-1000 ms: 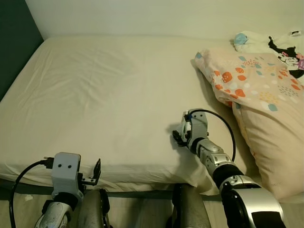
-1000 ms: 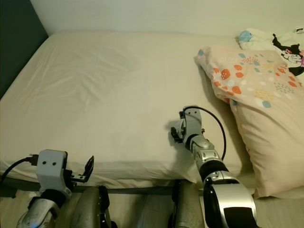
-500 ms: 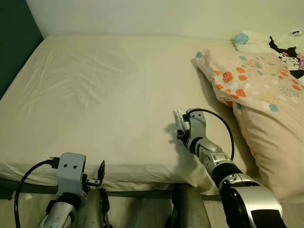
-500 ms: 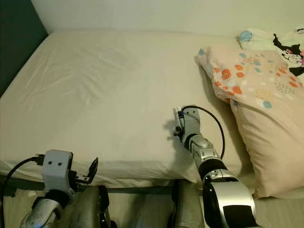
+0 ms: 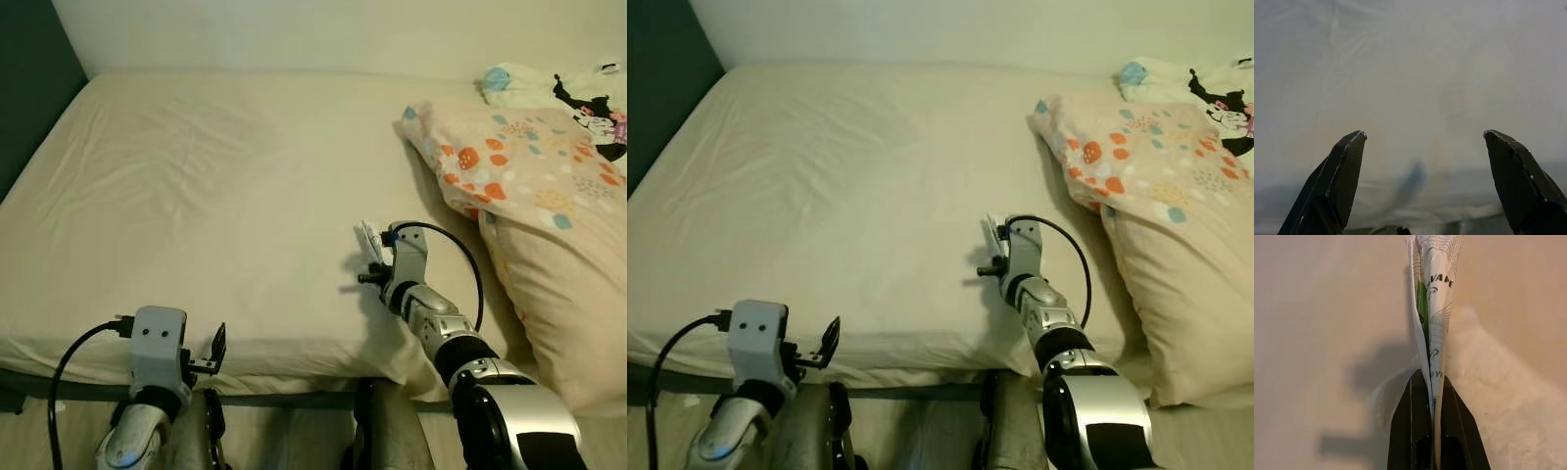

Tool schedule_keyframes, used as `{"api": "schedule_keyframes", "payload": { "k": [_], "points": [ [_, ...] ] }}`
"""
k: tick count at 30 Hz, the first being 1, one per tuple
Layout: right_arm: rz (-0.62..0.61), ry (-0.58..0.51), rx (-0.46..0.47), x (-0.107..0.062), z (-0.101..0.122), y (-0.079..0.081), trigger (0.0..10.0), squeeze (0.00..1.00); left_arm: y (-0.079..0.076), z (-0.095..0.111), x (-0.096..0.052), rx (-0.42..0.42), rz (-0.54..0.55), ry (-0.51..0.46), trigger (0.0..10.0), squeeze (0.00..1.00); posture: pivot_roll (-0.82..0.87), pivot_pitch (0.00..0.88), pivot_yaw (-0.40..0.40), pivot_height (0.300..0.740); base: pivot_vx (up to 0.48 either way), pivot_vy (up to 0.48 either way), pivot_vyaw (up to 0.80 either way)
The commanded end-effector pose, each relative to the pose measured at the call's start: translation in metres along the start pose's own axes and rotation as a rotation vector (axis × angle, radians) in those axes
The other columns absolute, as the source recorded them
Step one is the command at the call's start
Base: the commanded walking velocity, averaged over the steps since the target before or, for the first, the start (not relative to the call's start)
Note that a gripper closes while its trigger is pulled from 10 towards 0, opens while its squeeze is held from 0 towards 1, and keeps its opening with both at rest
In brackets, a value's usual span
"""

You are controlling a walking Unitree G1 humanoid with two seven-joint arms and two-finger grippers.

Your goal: Clean up the room

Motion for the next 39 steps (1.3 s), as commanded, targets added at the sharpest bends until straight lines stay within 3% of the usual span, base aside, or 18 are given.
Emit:
{"api": "schedule_keyframes", "payload": {
  "k": [1,8,12,13,14,17,19,24,39],
  "points": [
    [0.041,-0.066,0.027,-0.001,0.005,0.005,0.0,0.0,0.005,-0.006,0.001,-0.05,0.053,0.019,10.0,0.0,-0.01,0.191,-0.067,0.564,0.0,0.0,0.0],
    [0.07,-0.129,0.027,-0.006,0.011,0.01,0.0,0.0,0.007,-0.002,0.009,-0.087,0.081,0.001,10.0,0.0,-0.02,0.159,-0.064,0.564,0.0,0.0,0.0],
    [0.094,-0.192,0.014,-0.021,0.004,0.018,0.0,0.0,0.007,-0.001,0.021,-0.092,0.104,0.0,10.0,0.0,-0.04,0.118,-0.049,0.564,0.0,0.0,0.0],
    [0.1,-0.203,0.003,-0.025,-0.001,0.021,3.2,0.0,0.008,-0.002,0.025,-0.084,0.119,0.007,10.0,0.0,-0.04,0.113,-0.045,0.564,0.0,0.0,0.0],
    [0.095,-0.191,-0.024,-0.028,-0.011,0.023,10.0,0.0,0.009,-0.004,0.029,-0.089,0.141,0.025,10.0,0.0,-0.05,0.103,-0.035,0.564,0.0,0.0,0.0],
    [0.095,-0.181,-0.047,-0.031,-0.018,0.024,10.0,0.0,0.009,-0.006,0.031,-0.095,0.157,0.036,10.0,0.0,-0.05,0.103,-0.035,0.564,0.0,0.0,0.0],
    [0.081,-0.188,-0.162,-0.038,-0.031,0.026,10.0,0.0,0.007,-0.005,0.036,-0.088,0.156,0.045,10.0,0.0,-0.05,0.101,-0.026,0.564,0.0,0.0,0.0],
    [0.071,-0.219,-0.269,-0.045,-0.037,0.026,10.0,0.0,0.003,-0.001,0.037,-0.076,0.143,0.028,10.0,0.0,-0.05,0.099,-0.022,0.564,0.0,0.0,0.0],
    [0.045,-0.231,-0.238,-0.05,-0.031,0.029,10.0,0.0,0.003,0.004,0.038,-0.048,0.15,-0.015,10.0,0.0,-0.04,0.097,-0.033,0.608,0.0,0.0,0.0]
  ]
}}
Point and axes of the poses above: a point about 5 cm out from each wrist's last joint towards the gripper, its own x axis pointing out of the wrist towards the gripper, its own z axis along the axis of the wrist's last joint, y = z × x, the point moved 1 cm from there along x, pointing out of the wrist towards the gripper, and after that the axes turned 10 degrees about x, right-handed, at the moved point
